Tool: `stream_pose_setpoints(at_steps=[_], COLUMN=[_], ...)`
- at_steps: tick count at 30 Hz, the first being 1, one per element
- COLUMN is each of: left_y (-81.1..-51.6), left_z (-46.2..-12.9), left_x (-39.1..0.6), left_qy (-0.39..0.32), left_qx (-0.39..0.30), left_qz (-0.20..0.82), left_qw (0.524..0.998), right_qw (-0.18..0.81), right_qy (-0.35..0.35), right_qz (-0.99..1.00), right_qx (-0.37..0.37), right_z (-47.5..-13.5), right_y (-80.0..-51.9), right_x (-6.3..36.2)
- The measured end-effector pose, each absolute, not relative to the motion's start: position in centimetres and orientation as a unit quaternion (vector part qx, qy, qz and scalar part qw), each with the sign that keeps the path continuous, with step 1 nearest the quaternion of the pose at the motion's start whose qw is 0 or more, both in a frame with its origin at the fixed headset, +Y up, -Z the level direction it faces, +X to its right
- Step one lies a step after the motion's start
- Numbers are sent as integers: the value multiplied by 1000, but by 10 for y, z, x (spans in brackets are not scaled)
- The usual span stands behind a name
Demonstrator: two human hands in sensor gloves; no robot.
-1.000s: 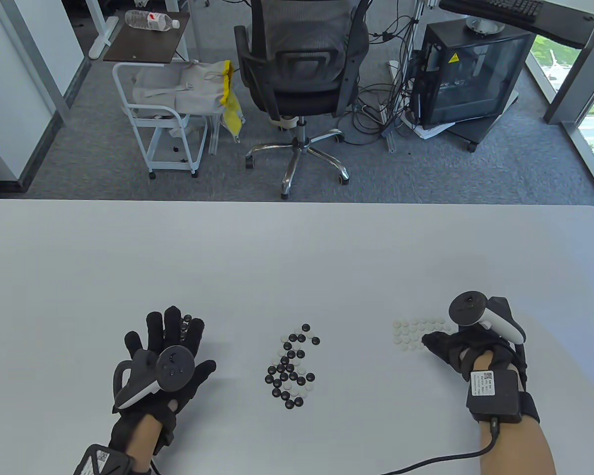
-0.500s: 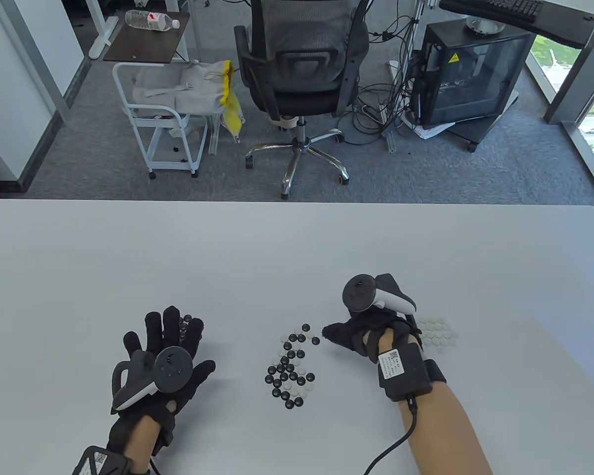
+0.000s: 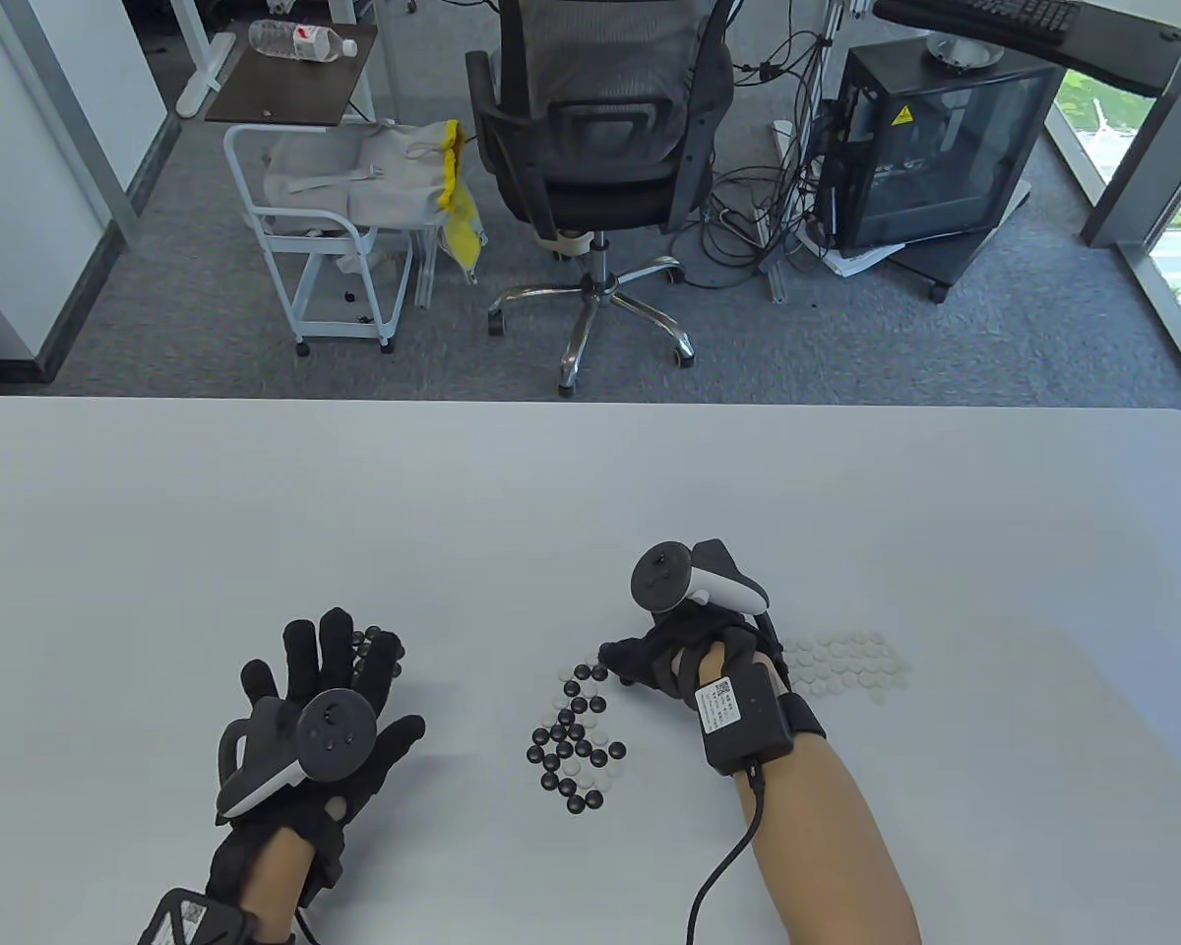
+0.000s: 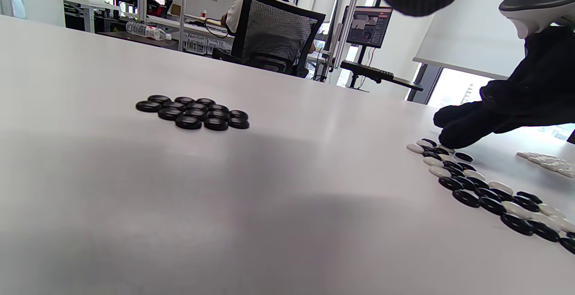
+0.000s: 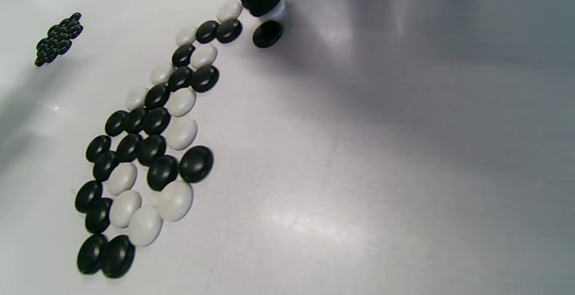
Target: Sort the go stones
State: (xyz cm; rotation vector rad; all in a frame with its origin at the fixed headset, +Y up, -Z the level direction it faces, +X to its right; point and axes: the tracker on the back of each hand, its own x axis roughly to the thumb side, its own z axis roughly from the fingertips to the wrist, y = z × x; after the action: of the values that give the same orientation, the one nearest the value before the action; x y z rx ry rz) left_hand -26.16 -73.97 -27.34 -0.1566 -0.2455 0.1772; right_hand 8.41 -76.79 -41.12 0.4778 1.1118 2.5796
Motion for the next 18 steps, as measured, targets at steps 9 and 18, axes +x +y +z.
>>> stream_pose_setpoints(at_steps=[9,18], left_y=[-740,-740], left_z=[-273,-274], left_x=[-261,-261], left_qy=[-123,-120], left_qx=[-78,-81], left_qz=[86,83], left_qw=[986,986], right_qw=[103,75], right_qy=[387,404], right_qz=[907,909], right_qx=[129,75], right_z=[-394,-353], right_y=[-759,-755], right_x=[140,221])
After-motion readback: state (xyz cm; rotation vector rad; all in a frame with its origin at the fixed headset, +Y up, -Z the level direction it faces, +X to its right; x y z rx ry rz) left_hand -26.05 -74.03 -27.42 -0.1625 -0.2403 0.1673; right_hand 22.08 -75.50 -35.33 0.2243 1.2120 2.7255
